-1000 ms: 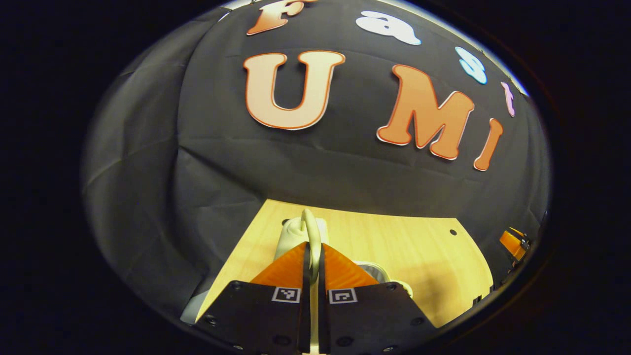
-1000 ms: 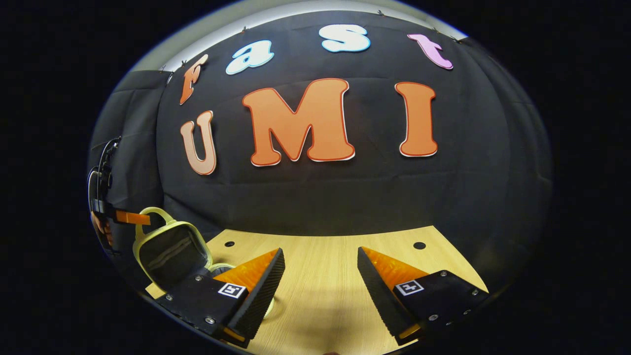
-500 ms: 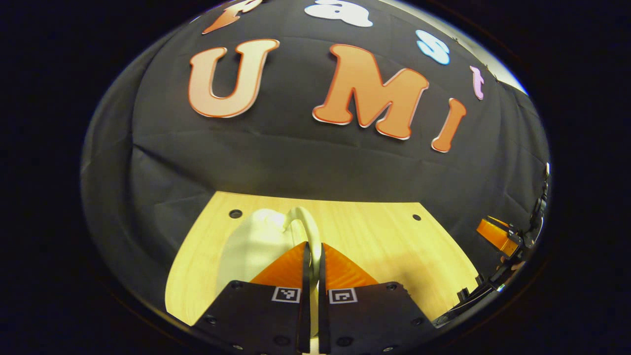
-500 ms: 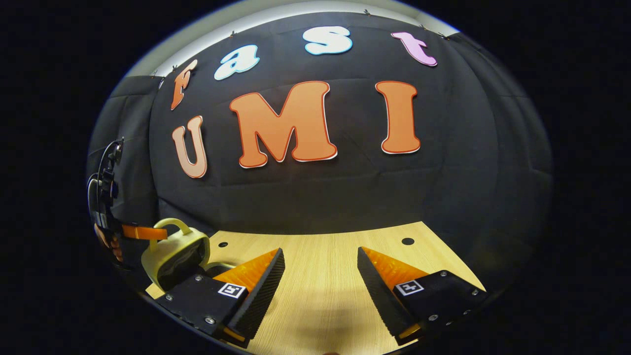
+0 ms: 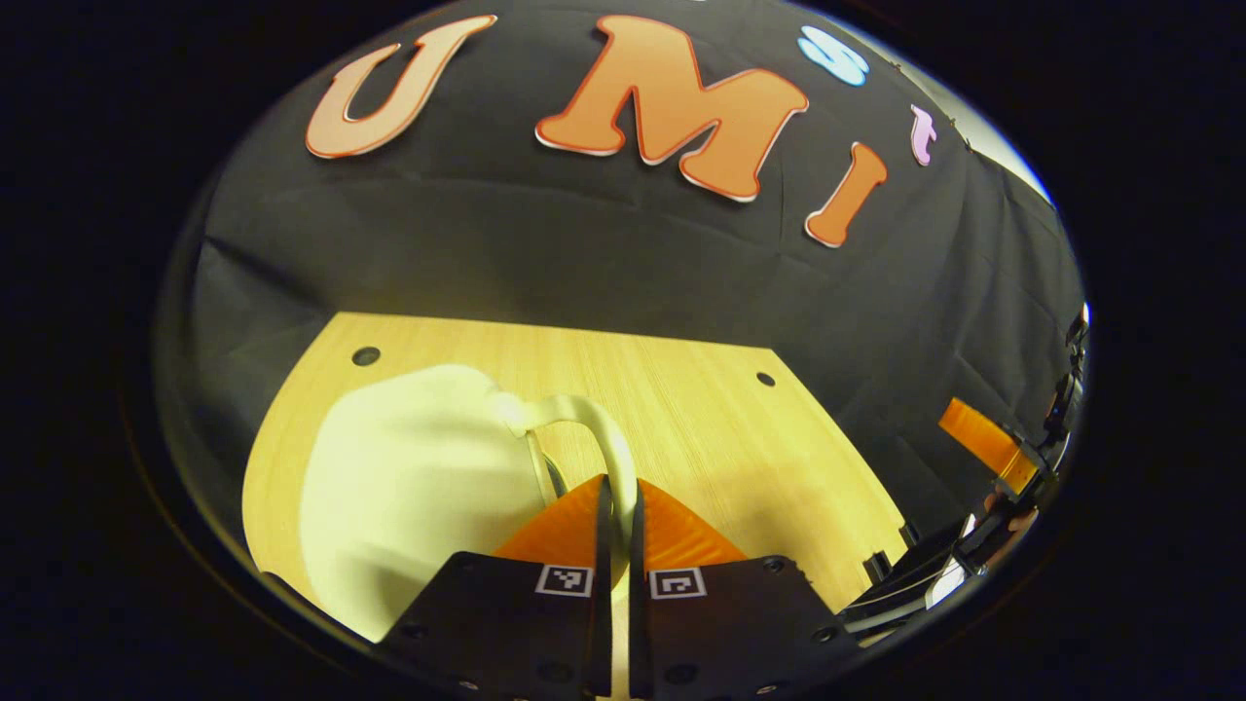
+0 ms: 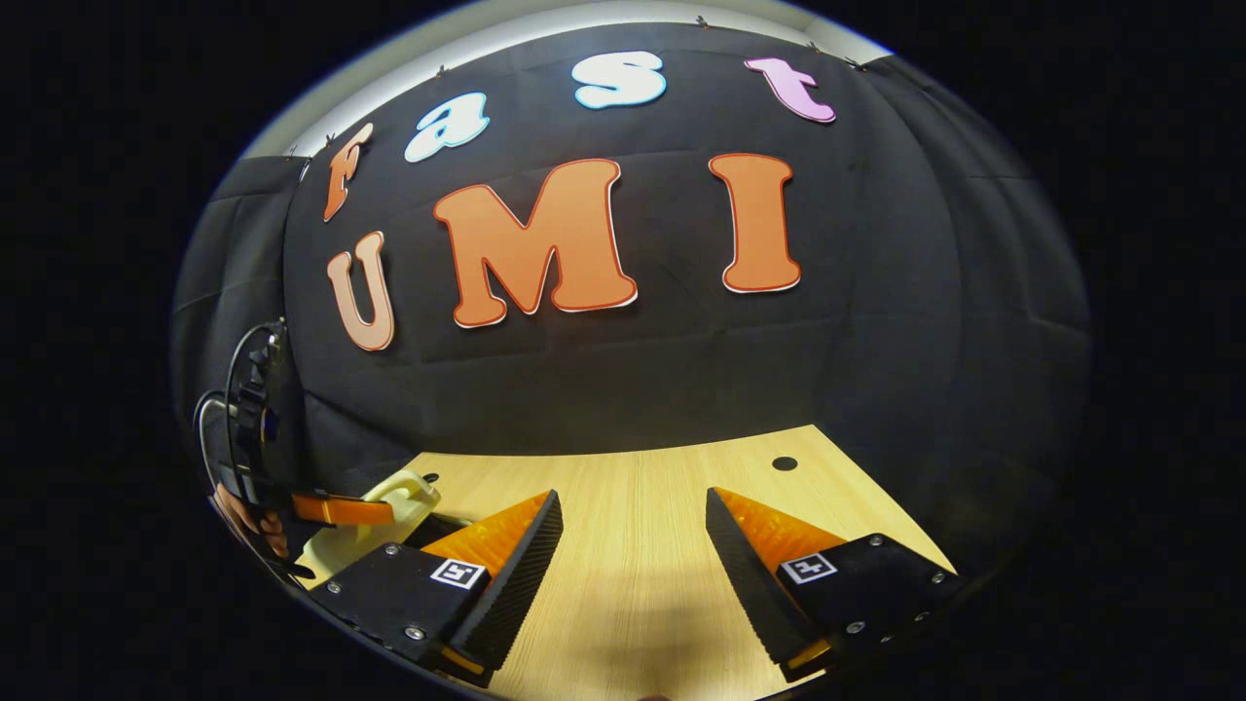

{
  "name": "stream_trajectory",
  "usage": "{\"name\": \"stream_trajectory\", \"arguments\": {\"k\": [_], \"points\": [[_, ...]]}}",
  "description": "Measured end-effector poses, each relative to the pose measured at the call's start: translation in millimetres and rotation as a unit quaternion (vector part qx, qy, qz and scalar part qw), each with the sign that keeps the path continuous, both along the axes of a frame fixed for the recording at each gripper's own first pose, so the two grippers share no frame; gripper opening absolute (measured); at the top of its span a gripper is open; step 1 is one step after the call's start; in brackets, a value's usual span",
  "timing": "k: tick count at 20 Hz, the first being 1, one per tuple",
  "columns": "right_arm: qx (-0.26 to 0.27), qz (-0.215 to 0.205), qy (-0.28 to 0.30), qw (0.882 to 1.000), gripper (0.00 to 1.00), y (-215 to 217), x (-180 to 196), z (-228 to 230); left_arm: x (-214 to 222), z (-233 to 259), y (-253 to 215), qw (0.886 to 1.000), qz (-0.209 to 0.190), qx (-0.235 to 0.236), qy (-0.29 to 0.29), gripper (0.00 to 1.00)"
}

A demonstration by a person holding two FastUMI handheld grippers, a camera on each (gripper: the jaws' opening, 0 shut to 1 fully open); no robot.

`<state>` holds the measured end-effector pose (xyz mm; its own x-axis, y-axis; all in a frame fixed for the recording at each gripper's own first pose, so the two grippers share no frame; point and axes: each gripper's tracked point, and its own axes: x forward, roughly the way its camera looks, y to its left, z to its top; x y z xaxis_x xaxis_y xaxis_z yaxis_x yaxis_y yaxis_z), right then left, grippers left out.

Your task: First open the suitcase, pack the skin care products into it, and then close the suitcase.

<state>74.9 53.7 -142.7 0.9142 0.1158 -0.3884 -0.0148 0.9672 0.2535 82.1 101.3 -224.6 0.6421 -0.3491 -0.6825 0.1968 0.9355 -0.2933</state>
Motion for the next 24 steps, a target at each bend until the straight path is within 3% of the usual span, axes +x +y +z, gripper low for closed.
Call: {"name": "stream_trajectory", "arguments": {"k": [8, 17, 18, 19, 20, 21, 22, 23, 24], "points": [[0.008, 0.009, 0.016, 1.000, 0.95, 0, -9, -13, -12, -56, -24, 0.994, -0.046, 0.089, 0.034, 0.07], [0.009, 0.030, 0.021, 0.999, 0.94, 13, -8, -17, -26, -80, -28, 0.985, -0.039, 0.158, 0.057, 0.10], [0.010, 0.031, 0.021, 0.999, 0.95, 13, -7, -16, -31, -83, -33, 0.987, -0.039, 0.142, 0.072, 0.13], [0.009, 0.031, 0.021, 0.999, 0.95, 13, -7, -17, -34, -82, -42, 0.989, -0.036, 0.117, 0.078, 0.26], [0.009, 0.031, 0.018, 0.999, 0.95, 13, -7, -15, -36, -80, -47, 0.991, -0.035, 0.101, 0.076, 0.33], [0.007, 0.030, 0.016, 0.999, 0.95, 13, -7, -14, -39, -73, -51, 0.993, -0.037, 0.094, 0.066, 0.48], [0.007, 0.028, 0.011, 1.000, 0.95, 12, -6, -12, -38, -66, -54, 0.993, -0.040, 0.098, 0.050, 0.56], [0.006, 0.026, 0.004, 1.000, 0.95, 11, -6, -8, -36, -57, -57, 0.993, -0.045, 0.103, 0.026, 0.54], [0.006, 0.023, -0.006, 1.000, 0.95, 11, -3, -3, -31, -45, -58, 0.993, -0.045, 0.108, -0.003, 0.61]]}}
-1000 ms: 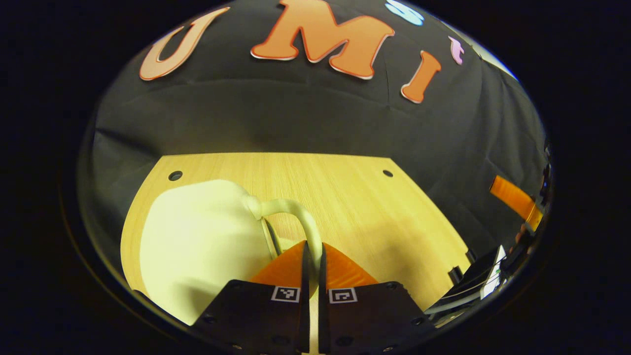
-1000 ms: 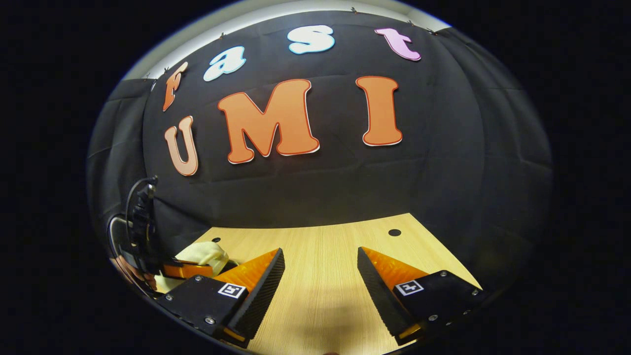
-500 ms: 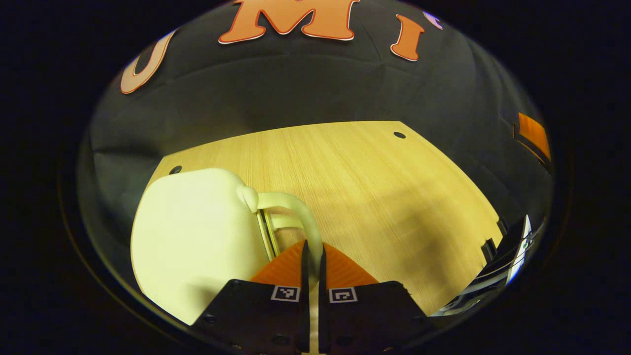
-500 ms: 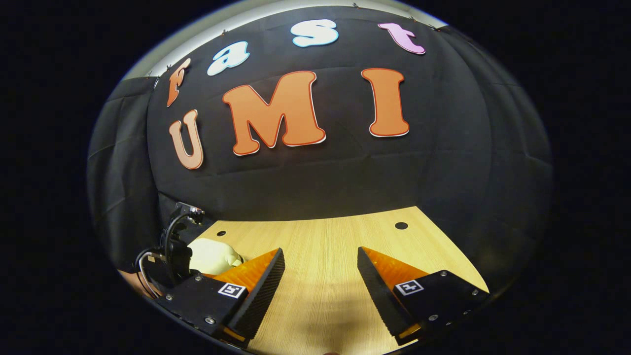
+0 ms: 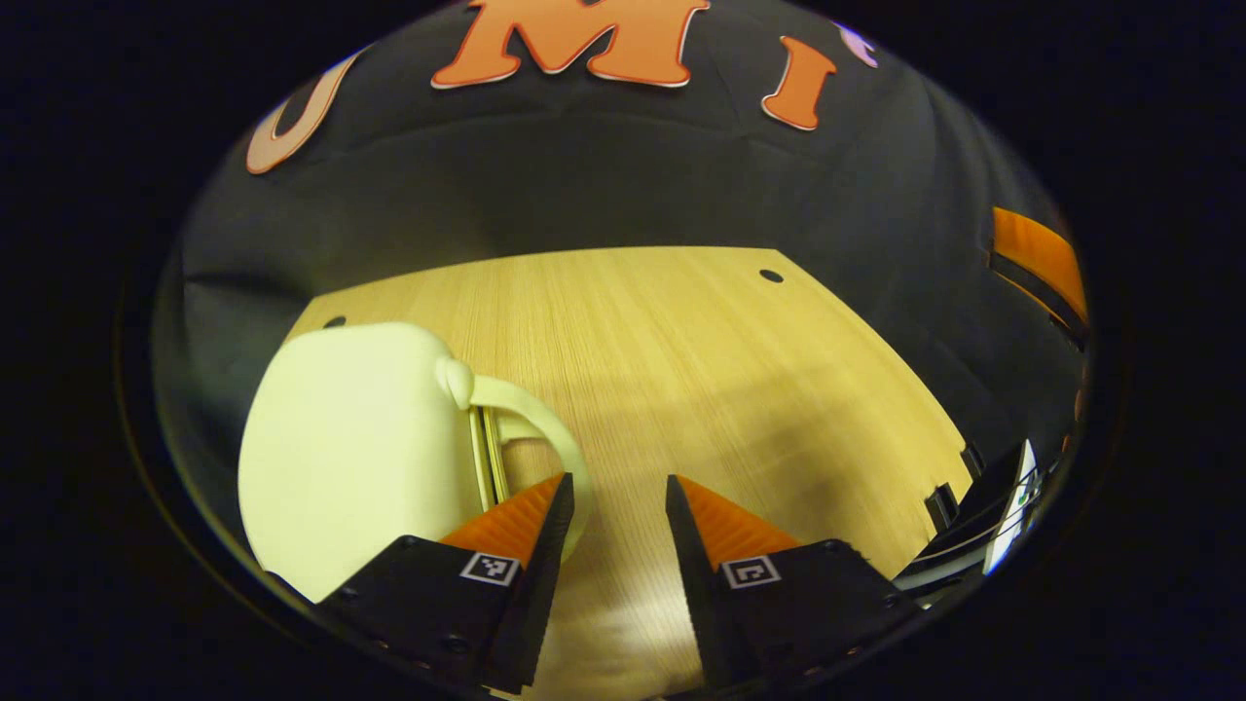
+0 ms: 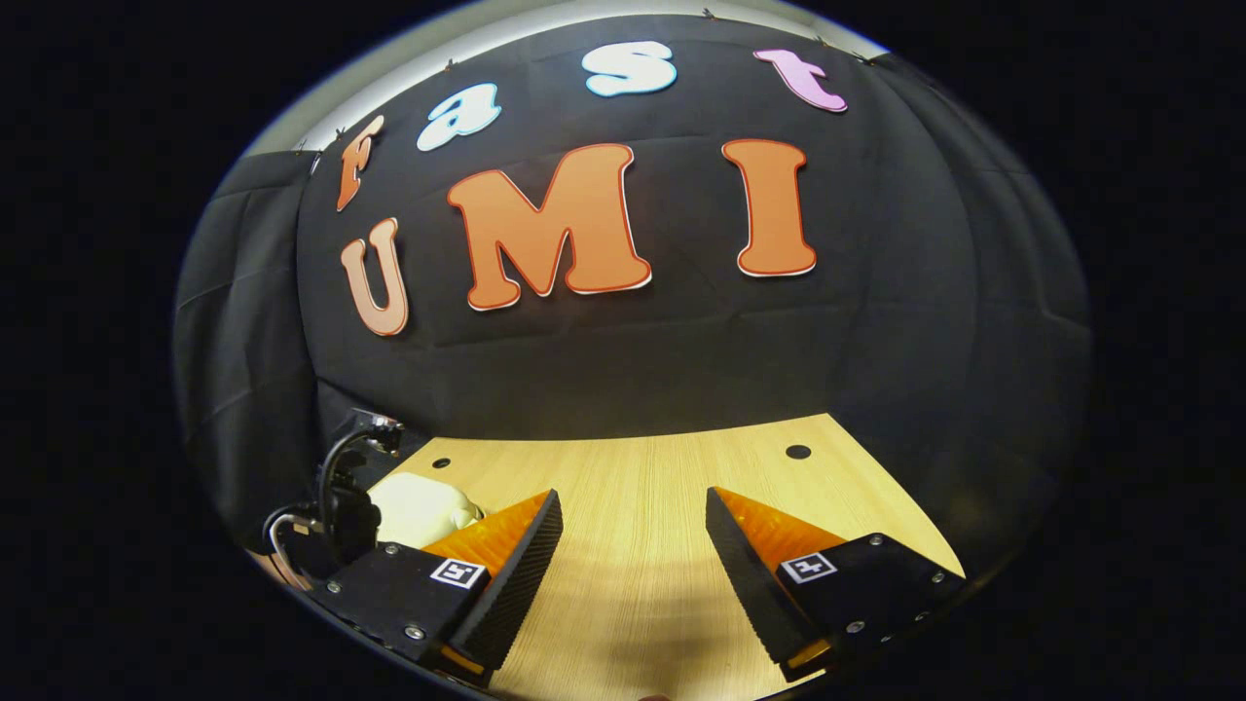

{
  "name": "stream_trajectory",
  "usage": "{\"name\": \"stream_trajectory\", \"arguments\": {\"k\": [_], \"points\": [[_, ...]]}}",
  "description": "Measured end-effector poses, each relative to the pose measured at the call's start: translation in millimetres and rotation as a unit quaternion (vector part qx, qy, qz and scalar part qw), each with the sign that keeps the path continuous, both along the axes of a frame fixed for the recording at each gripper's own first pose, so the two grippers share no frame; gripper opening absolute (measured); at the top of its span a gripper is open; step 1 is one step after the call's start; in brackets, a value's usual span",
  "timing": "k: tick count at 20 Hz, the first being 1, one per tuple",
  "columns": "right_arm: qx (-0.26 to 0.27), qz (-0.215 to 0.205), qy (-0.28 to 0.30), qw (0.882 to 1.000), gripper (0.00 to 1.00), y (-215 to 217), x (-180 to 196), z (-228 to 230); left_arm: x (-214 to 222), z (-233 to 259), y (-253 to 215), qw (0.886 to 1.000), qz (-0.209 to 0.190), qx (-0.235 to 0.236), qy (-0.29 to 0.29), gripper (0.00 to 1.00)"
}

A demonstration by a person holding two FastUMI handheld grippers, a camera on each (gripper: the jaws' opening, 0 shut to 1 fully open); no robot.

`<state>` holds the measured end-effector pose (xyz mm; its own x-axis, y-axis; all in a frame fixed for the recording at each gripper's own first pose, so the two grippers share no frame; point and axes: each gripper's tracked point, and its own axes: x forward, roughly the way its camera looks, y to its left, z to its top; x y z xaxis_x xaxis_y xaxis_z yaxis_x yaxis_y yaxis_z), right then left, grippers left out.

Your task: First open the suitcase, pack the skin care products into it, and then close the suitcase.

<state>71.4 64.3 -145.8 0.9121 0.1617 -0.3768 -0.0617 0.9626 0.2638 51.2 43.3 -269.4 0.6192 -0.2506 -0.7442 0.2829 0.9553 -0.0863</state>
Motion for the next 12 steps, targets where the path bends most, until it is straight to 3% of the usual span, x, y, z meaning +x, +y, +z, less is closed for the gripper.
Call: {"name": "stream_trajectory", "arguments": {"k": [2, 3, 6, 12], "points": [[-0.007, -0.008, -0.019, 1.000, 0.95, -3, 3, 9, 14, 33, -3, 0.998, 0.000, -0.002, -0.060, 0.78], [-0.010, -0.014, -0.029, 0.999, 0.95, -5, 5, 14, 17, 52, -6, 0.996, 0.005, -0.003, -0.090, 0.92], [-0.011, -0.027, -0.059, 0.998, 0.95, -7, 10, 33, 33, 117, -6, 0.982, 0.016, 0.003, -0.188, 0.95], [-0.041, -0.036, -0.129, 0.990, 0.94, -3, 15, 73, 36, 234, -2, 0.935, 0.031, -0.010, -0.354, 0.97]]}}
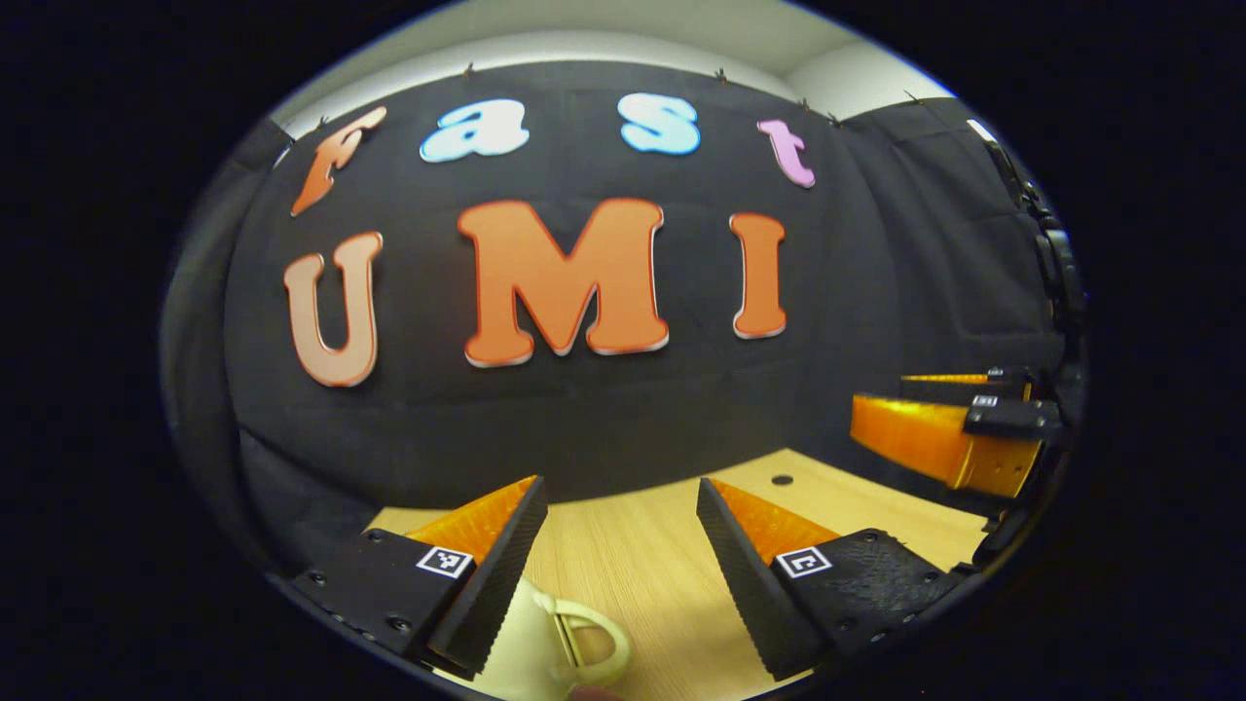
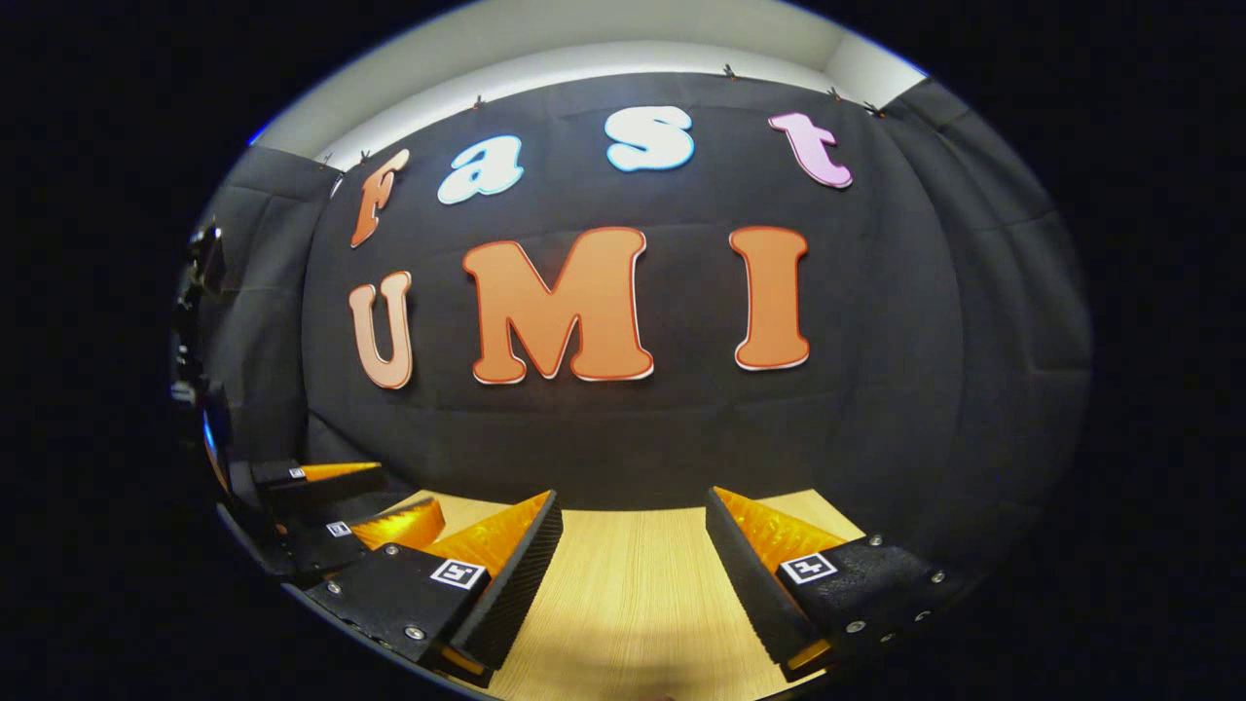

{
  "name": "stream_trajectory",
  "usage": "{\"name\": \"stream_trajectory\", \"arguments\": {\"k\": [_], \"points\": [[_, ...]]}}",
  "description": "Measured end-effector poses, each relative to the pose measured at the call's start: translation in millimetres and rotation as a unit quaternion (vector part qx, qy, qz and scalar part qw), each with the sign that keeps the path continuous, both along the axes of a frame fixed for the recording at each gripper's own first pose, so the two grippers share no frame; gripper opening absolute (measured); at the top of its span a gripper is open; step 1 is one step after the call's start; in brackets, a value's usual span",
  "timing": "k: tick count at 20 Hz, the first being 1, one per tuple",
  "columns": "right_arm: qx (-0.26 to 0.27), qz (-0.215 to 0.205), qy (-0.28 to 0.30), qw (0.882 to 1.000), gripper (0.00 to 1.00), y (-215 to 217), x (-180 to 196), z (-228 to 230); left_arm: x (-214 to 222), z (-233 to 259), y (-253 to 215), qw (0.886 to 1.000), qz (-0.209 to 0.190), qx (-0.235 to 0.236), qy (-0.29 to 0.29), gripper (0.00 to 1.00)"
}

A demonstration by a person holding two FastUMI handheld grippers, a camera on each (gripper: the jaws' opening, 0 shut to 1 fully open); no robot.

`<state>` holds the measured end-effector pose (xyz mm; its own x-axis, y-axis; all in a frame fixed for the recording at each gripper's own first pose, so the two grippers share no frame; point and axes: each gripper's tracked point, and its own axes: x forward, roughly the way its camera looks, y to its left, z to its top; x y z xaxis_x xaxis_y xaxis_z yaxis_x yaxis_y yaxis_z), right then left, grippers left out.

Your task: First open the suitcase, pack the skin care products into it, and then close the suitcase.

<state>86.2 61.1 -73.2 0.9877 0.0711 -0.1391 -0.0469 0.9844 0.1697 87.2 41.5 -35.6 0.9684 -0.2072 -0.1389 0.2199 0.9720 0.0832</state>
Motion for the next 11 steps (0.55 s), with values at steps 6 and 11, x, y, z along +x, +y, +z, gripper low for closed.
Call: {"name": "stream_trajectory", "arguments": {"k": [6, 11], "points": [[-0.052, 0.015, -0.079, 0.995, 0.94, 21, -4, 45, -13, 55, 26, 0.996, 0.047, -0.031, -0.071, 0.97], [-0.047, 0.029, -0.072, 0.996, 0.95, 34, -8, 36, -22, 46, 43, 0.994, 0.084, -0.022, -0.064, 0.98]]}}
